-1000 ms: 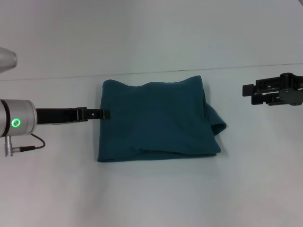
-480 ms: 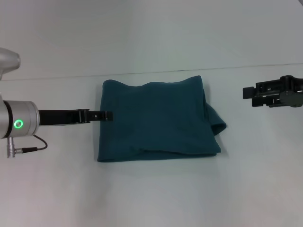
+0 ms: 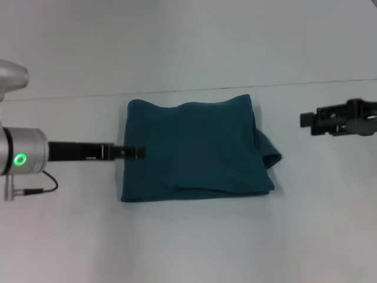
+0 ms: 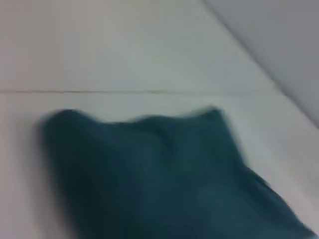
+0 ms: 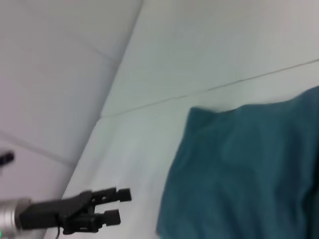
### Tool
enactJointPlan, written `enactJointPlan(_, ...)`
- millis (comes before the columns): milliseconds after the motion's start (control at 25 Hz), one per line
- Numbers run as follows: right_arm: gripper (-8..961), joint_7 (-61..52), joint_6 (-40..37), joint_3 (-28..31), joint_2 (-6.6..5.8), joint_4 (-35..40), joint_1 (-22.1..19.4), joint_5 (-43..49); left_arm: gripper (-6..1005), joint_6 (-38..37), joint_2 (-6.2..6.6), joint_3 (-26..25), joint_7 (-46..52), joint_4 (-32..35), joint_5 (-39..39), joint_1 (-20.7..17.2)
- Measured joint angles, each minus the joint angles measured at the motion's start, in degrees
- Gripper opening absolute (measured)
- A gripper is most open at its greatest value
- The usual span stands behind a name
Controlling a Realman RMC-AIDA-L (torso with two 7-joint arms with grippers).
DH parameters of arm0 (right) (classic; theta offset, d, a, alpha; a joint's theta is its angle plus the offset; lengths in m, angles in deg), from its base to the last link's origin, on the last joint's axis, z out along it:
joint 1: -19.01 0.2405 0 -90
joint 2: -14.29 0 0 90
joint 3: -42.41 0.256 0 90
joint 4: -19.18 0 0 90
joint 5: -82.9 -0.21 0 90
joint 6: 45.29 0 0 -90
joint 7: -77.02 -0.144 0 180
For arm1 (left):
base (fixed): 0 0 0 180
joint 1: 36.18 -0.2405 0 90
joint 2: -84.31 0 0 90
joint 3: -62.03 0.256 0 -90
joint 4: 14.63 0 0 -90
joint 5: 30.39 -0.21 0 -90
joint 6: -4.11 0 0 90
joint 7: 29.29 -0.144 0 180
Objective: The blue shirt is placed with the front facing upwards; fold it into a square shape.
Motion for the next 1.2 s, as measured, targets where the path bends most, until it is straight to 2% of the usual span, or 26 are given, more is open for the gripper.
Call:
enactJointPlan(40,628,2.5,-0.9,0.0,0.41,0.0,0.1,0.0,901,-0.8,-0.01,-0.2,-0.9,0.4,0.0,-0.2)
enactJointPlan(160,626,12.3,-4.6,-0.3,1.99,0.6,0.5,0.0,901,-11.3,-0.27,-2.2,-10.8,5.3,0.5,-3.1)
enactJointPlan(280,627,24.3,-6.9,-1.1,5.93,5.0,-0.3,1.0,900,-18.3,-0.33,-4.1,-16.0,9.1,1.0,-6.2)
enactJointPlan(440,629,37.4,-4.9,-1.7,12.80,13.1,-3.6,3.4,900,-26.4,-0.45,-9.0,-23.3,10.9,3.0,-9.5)
enactJointPlan(480,629,39.6,-4.4,-1.7,13.99,14.3,-4.3,3.8,900,-27.4,-0.59,-10.2,-25.2,10.8,3.4,-10.3)
enactJointPlan(560,630,42.5,-3.4,-1.9,15.43,15.4,-5.4,4.4,900,-27.9,-0.81,-10.9,-26.6,10.6,3.5,-11.1)
enactJointPlan(800,629,43.2,-2.6,-2.5,15.65,13.0,-6.2,4.8,901,-28.2,-1.30,-10.9,-29.0,9.1,2.8,-12.5)
enactJointPlan(1040,626,44.8,-1.2,-1.7,15.70,6.6,-6.1,1.9,901,-28.1,-0.92,-11.4,-32.3,2.1,3.0,-11.9)
enactJointPlan(1200,625,48.1,-0.4,-1.7,15.84,3.6,-6.0,1.3,901,-28.0,-0.94,-11.4,-34.5,-0.1,3.1,-11.9)
